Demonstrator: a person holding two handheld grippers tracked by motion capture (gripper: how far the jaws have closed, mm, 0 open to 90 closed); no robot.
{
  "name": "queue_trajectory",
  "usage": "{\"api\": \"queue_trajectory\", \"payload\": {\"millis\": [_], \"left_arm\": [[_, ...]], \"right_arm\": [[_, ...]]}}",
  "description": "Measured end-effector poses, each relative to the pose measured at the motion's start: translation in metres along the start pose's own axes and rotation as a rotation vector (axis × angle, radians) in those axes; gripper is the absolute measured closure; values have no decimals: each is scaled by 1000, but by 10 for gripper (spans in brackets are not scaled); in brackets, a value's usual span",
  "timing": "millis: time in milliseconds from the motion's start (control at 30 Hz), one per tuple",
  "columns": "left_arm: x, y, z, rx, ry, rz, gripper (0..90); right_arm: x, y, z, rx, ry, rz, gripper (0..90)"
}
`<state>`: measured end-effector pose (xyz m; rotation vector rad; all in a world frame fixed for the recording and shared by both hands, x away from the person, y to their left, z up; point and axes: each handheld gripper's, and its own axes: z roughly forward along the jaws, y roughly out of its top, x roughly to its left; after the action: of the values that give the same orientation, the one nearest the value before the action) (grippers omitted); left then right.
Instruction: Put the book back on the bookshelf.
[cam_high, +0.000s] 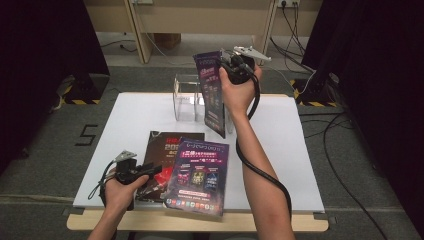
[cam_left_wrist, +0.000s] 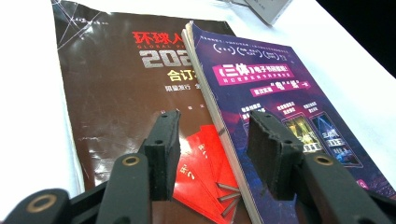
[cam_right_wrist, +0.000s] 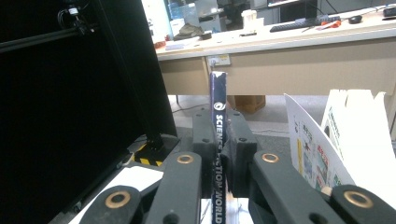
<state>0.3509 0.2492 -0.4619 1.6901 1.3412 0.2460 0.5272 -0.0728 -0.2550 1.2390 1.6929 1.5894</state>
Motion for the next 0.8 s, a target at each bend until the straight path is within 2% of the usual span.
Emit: {"api": "queue_trajectory", "payload": {"millis": [800], "left_arm": [[0, -2, 2, 11, -4, 0, 534]], "right_arm": [[-3, 5, 21, -18, -24, 8, 847]]}}
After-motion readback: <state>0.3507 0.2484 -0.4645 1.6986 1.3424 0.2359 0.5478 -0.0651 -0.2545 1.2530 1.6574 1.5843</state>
